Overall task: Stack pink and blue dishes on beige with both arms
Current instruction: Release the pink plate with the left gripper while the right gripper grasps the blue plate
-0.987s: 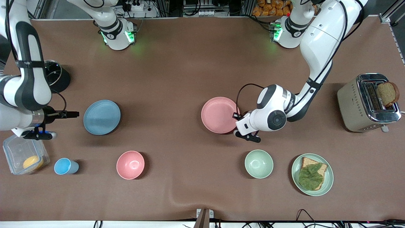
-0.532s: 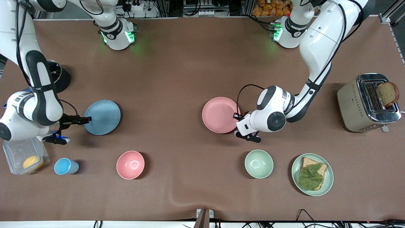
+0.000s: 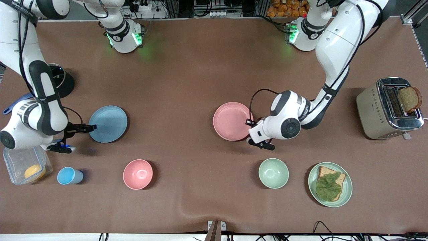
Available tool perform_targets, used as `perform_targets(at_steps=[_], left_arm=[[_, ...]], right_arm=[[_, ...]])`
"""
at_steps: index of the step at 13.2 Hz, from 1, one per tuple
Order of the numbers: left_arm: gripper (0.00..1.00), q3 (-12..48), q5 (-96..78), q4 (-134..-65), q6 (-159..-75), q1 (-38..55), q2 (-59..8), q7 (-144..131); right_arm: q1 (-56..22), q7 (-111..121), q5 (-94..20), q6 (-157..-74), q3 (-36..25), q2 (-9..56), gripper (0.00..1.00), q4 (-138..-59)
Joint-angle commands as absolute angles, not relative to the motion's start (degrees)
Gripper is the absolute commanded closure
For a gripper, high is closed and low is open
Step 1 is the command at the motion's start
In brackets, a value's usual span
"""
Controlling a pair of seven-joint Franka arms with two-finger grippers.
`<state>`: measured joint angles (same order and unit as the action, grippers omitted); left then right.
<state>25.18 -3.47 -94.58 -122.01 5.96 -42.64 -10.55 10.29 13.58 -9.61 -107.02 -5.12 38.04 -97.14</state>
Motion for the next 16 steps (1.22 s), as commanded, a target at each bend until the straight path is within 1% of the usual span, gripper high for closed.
perform_targets(at_steps=[1,2,3,4,6,8,9,11,12,14,16], left_arm=[[0.14,24.9,-2.3,-93.7,-122.3,6.9,-43.9,-13.8],[0.00,24.8,-2.2,-93.7,-122.4,6.9,-43.9,-14.3],[0.00,24.9,-2.2,-93.6,-122.4,6.9,-43.9,-14.3],[0.00,24.9,-2.2,-93.3,-122.3,6.8,-43.7,-14.3],[0.00,24.9,-2.5,-93.2,-122.3,6.4,-42.6,-14.5],[0.00,24.9,-2.2,-92.5,-122.0,5.7,-40.4,-15.3],[0.00,24.8,-2.2,-92.5,-121.5,5.6,-37.9,-15.6],[0.00,24.3,-2.1,-92.5,-118.7,4.4,-33.1,-15.6],[0.00,24.3,-2.1,-92.5,-117.3,3.2,-30.5,-15.4],[0.00,24.3,-1.7,-92.5,-113.3,0.1,-25.6,-14.9],[0.00,24.3,-1.6,-92.5,-108.4,-1.5,-20.6,-14.8]], right_arm=[[11.6,14.6,-9.9,-107.1,-4.4,39.7,0.33,-96.4],[11.5,14.6,-9.9,-106.9,-4.4,40.1,0.50,-96.4],[11.6,14.7,-9.9,-106.3,-4.3,40.7,0.80,-96.4],[11.2,14.9,-10.0,-105.4,-4.3,40.7,1.00,-96.3],[11.3,17.4,-10.0,-103.6,-4.3,40.6,1.00,-95.9],[11.6,18.9,-10.5,-98.6,-4.2,40.3,1.00,-94.5],[11.4,18.9,-11.0,-95.5,-3.7,40.2,1.00,-93.1],[10.6,18.1,-17.7,-87.8,-2.6,39.8,1.00,-90.9],[10.0,18.1,-21.5,-85.5,-2.6,39.8,1.00,-90.5],[6.8,17.8,-26.5,-84.7,-2.5,39.7,1.00,-90.5],[1.2,15.4,-30.0,-84.9,-2.5,39.8,1.00,-90.7]])
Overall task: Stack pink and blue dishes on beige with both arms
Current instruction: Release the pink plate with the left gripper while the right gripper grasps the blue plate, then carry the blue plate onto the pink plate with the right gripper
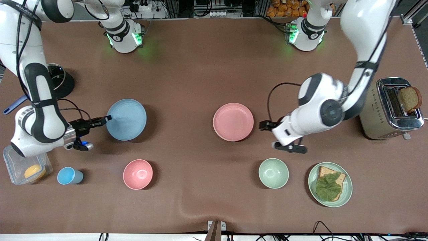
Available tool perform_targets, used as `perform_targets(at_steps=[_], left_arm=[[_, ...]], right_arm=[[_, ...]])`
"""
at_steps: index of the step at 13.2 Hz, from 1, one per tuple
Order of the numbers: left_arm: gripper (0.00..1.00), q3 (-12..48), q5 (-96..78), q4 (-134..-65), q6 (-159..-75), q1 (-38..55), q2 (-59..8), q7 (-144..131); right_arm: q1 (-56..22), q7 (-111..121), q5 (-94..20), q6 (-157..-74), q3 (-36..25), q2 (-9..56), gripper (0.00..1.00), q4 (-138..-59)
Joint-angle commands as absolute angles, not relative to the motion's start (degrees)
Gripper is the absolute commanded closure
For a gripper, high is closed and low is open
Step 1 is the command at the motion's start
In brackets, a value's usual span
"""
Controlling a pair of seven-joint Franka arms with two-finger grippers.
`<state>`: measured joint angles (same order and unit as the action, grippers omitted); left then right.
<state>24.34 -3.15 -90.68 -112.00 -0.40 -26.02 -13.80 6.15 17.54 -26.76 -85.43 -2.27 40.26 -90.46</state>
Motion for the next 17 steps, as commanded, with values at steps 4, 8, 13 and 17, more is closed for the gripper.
perform_targets(at_steps=[4,8,13,17], left_arm=[[0.00,24.3,1.0,-92.5,-103.0,-4.9,-13.3,-14.1],[0.00,24.3,1.0,-92.5,-99.4,-8.8,-6.7,-12.6],[0.00,23.7,1.1,-89.5,-91.6,-11.0,-3.7,-12.5],[0.00,22.5,1.0,-89.1,-89.9,-11.5,-0.1,-12.0]], right_arm=[[-12.6,3.1,-44.4,-91.7,-2.6,39.6,1.00,-91.0],[-29.3,-14.5,-49.7,-112.5,-2.7,40.0,1.00,-90.4],[-35.5,-15.7,-51.9,-121.1,-2.6,40.7,1.00,-90.2],[-38.0,-15.9,-51.9,-124.0,-2.6,41.7,1.00,-90.5]])
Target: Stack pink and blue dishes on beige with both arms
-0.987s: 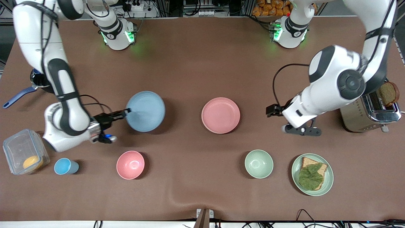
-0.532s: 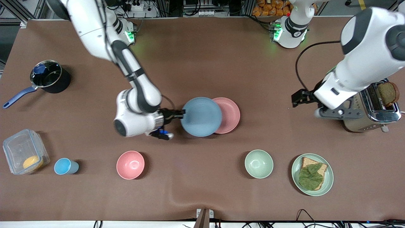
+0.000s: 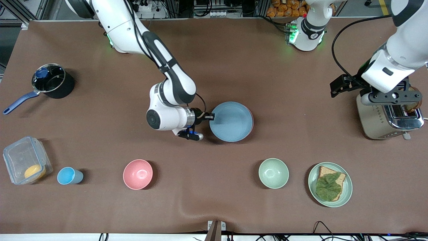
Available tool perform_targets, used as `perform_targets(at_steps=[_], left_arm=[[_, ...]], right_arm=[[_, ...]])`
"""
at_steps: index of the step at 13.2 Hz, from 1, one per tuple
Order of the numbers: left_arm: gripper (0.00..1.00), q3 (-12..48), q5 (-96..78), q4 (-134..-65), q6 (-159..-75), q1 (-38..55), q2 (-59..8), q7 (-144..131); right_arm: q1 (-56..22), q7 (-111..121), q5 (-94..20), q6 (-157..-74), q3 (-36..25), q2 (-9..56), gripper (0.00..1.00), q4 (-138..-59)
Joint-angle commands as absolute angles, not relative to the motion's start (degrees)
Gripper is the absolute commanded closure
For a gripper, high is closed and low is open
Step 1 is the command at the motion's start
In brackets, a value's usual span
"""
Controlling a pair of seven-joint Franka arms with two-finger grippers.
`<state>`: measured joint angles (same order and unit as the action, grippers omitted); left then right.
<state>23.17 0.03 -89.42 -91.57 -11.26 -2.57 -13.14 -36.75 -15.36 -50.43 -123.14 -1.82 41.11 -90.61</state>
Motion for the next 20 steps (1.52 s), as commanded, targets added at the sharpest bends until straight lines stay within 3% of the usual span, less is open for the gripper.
perform_targets(at_steps=[1,2,4,9,15,18,20], left_arm=[[0.00,20.1,1.1,-89.0,-89.3,-9.9,0.2,-11.4],[0.00,15.9,1.0,-89.1,-89.2,-6.5,0.2,-10.6],[0.00,7.9,1.1,-89.1,-89.2,0.3,0.2,-10.0],[0.00,6.5,1.1,-89.2,-89.2,1.1,0.1,-8.4],[0.00,1.9,1.7,-89.6,-88.5,5.8,0.5,-8.2],[0.00,1.1,1.7,-89.6,-88.4,6.9,0.4,-8.2],[0.00,1.1,1.7,-89.6,-88.4,6.7,0.4,-8.1]], right_arm=[[-38.1,-15.9,-51.9,-123.9,-2.6,42.1,1.00,-90.5],[-38.0,-15.9,-51.9,-123.8,-2.6,42.1,0.74,-90.5],[-38.3,-16.3,-51.6,-123.9,-2.7,41.9,0.00,-90.6],[-37.4,-16.7,-44.6,-121.5,-6.5,38.2,0.00,-90.1],[-36.5,-10.8,-18.7,-105.8,-19.1,33.5,0.00,-84.8],[-34.6,-0.8,-17.5,-99.5,-25.4,31.0,0.00,-82.6],[-29.9,1.7,-17.6,-97.7,-25.0,27.8,0.00,-82.5]])
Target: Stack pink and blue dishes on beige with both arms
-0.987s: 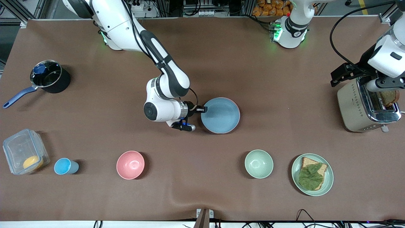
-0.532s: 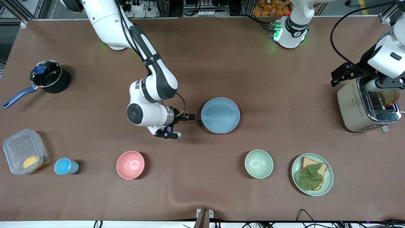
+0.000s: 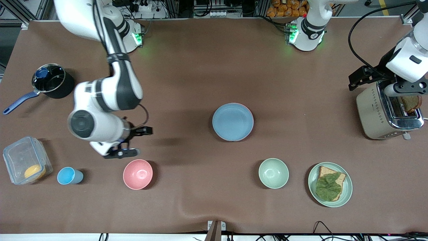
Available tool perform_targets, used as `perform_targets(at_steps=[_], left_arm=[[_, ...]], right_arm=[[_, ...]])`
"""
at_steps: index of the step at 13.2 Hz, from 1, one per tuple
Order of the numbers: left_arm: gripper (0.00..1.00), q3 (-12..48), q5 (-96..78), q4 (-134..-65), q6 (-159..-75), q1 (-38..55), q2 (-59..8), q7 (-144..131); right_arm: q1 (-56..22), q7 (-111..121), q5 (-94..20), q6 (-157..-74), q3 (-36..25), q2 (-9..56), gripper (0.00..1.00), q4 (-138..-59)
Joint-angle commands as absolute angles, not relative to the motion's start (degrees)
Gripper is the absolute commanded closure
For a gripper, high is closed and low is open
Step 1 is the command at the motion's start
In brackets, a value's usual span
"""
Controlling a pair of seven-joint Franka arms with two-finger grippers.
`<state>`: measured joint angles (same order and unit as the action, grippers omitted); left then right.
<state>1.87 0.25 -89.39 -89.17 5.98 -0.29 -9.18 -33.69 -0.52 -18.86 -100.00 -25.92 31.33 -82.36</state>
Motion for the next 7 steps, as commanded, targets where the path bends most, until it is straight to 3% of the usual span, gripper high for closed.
perform_targets(at_steps=[1,3,5,7], left_arm=[[0.00,1.1,1.7,-89.4,-88.4,6.5,0.1,-8.1],[0.00,1.2,1.5,-89.2,-88.5,6.2,-0.8,-8.1],[0.00,1.3,1.3,-88.9,-88.5,5.8,-1.1,-8.3],[0.00,2.3,1.1,-88.2,-88.5,3.6,-1.6,-8.3]], right_arm=[[-28.8,2.2,-17.5,-97.3,-25.0,25.9,0.00,-82.7],[-27.1,2.3,-12.3,-96.4,-24.9,21.7,0.00,-82.7],[-26.5,2.6,2.4,-96.1,-21.0,18.7,0.00,-82.4],[-23.1,2.9,5.4,-95.7,-18.6,15.1,0.00,-83.0]])
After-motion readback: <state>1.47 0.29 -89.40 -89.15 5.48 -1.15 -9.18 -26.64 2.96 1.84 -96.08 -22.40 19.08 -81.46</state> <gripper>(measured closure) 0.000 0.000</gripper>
